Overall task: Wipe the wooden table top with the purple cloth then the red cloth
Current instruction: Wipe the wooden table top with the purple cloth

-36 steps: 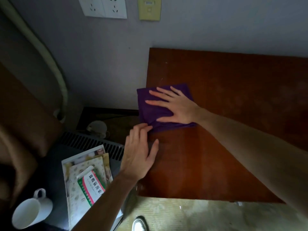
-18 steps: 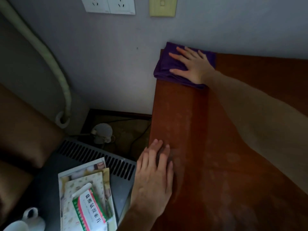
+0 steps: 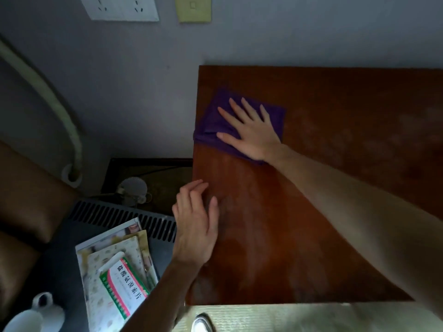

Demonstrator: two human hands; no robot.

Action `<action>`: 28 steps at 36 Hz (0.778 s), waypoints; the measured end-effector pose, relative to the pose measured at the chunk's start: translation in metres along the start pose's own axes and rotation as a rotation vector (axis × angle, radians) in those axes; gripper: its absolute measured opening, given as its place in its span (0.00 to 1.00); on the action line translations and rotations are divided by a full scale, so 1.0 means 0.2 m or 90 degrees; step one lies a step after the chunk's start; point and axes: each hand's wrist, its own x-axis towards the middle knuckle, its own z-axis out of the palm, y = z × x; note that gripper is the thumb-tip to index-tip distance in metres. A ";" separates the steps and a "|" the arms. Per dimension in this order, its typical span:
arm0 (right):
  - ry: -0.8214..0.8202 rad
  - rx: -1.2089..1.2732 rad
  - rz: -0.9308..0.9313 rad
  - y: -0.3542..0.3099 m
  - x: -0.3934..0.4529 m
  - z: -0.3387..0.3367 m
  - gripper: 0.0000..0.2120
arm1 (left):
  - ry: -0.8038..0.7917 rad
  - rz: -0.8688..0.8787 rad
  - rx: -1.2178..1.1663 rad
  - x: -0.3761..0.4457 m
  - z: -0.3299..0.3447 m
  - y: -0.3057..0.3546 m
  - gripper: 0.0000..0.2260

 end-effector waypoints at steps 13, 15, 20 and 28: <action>0.006 0.095 -0.146 -0.34 -1.13 0.13 0.29 | -0.193 0.066 0.006 0.25 -0.23 0.03 0.19; 0.085 0.157 -0.101 -0.27 -1.12 0.07 0.22 | -0.251 0.111 0.069 0.30 -0.22 0.05 0.22; 0.116 0.172 0.163 -0.08 -1.08 -0.05 0.25 | -0.349 0.106 0.198 0.33 -0.14 0.14 0.26; -0.009 0.104 0.233 -0.15 -0.99 -0.11 0.20 | -0.428 0.066 0.185 0.40 -0.22 0.27 0.08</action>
